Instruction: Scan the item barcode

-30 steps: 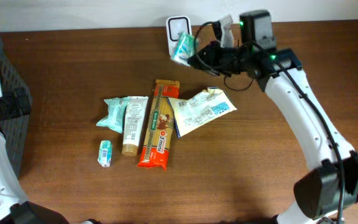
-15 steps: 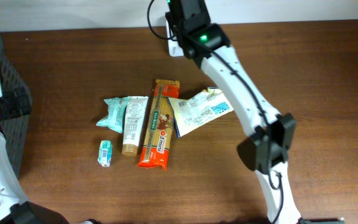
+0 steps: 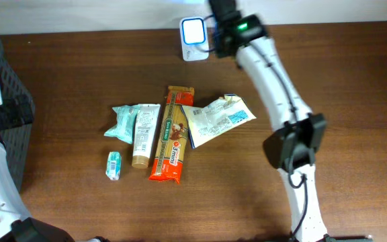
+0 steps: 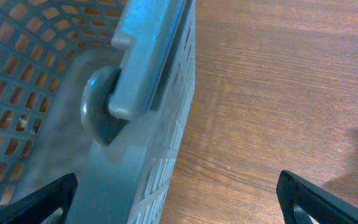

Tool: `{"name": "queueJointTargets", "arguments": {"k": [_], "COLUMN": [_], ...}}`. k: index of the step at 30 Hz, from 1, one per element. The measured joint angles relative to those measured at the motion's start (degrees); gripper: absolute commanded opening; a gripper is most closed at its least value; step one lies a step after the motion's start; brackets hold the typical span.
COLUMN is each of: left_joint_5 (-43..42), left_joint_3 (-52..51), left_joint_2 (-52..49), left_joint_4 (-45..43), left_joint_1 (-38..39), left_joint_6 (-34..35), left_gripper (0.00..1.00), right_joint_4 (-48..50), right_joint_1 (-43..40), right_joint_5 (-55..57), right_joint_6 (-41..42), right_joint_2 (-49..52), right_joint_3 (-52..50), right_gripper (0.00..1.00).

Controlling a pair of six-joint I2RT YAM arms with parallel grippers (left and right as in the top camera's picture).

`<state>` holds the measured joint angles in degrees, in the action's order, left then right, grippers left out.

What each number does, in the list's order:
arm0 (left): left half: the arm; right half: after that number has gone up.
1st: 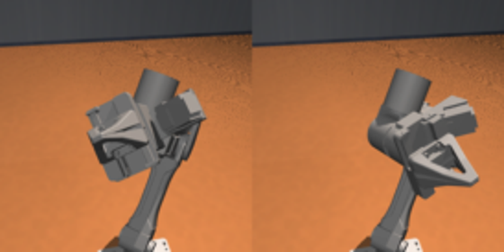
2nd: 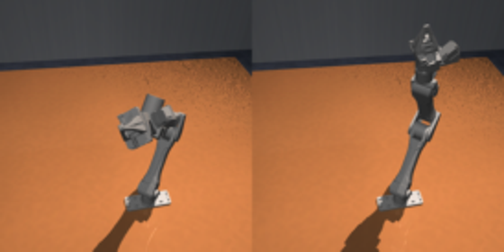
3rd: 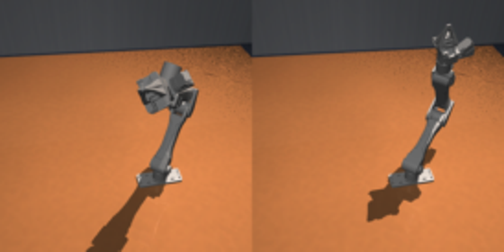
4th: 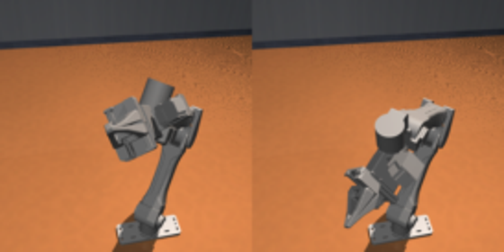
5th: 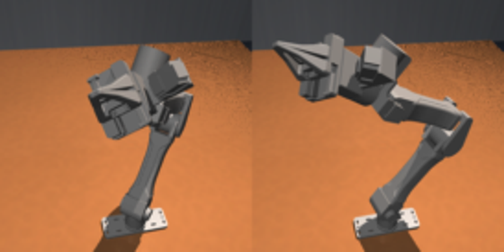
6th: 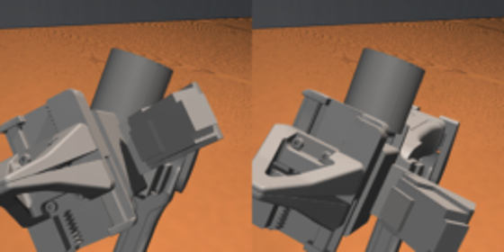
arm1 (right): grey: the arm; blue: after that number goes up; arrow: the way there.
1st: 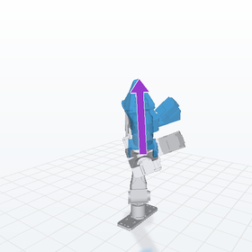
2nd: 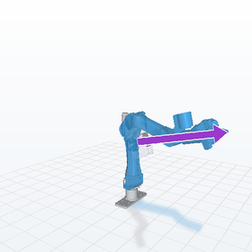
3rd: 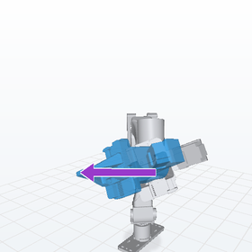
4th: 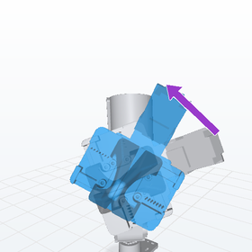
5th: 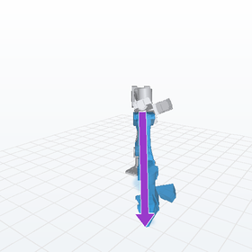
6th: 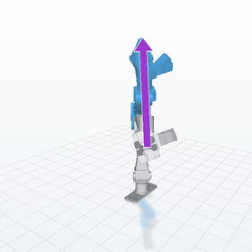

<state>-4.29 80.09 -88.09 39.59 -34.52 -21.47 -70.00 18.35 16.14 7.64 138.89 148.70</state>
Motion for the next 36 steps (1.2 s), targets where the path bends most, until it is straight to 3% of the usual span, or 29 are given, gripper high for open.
{"name": "queueJointTargets", "arguments": {"k": [1,4,9,14,21,25,27,31,36], "left_joint_5": [0.0,0.0,0.0,0.0,0.0,0.0,0.0,0.0,0.0], "left_joint_3": [0.0,0.0,0.0,0.0,0.0,0.0,0.0,0.0,0.0], "left_joint_2": [0.0,0.0,0.0,0.0,0.0,0.0,0.0,0.0,0.0], "left_joint_4": [0.0,0.0,0.0,0.0,0.0,0.0,0.0,0.0,0.0], "left_joint_1": [0.0,0.0,0.0,0.0,0.0,0.0,0.0,0.0,0.0], "left_joint_6": [0.0,0.0,0.0,0.0,0.0,0.0,0.0,0.0,0.0], "left_gripper": [0.99,0.99,0.99,0.99,0.99,0.99,0.99,0.99,0.99], "right_joint_4": [-5.1,-14.2,-17.8,-12.9,5.2,9.3,10.9,13.7,15.5], "right_joint_1": [-2.8,-9.3,-17.0,-21.8,-23.1,-23.1,-23.1,-23.1,-23.3], "right_joint_5": [-4.0,-10.9,-18.5,-20.8,-21.5,-22.4,-23.9,-26.5,-33.9], "right_joint_6": [2.7,7.7,11.1,11.7,10.7,10.1,8.3,4.3,-0.6], "right_joint_2": [-0.8,-2.4,-2.6,-2.6,-2.7,-2.8,-2.8,-2.9,-4.3], "right_joint_3": [1.2,1.9,-7.1,-19.1,-32.4,-33.9,-34.1,-35.2,-38.5], "right_gripper": [0.48,0.63,0.64,0.61,0.57,0.39,0.36,0.06,0.04]}}
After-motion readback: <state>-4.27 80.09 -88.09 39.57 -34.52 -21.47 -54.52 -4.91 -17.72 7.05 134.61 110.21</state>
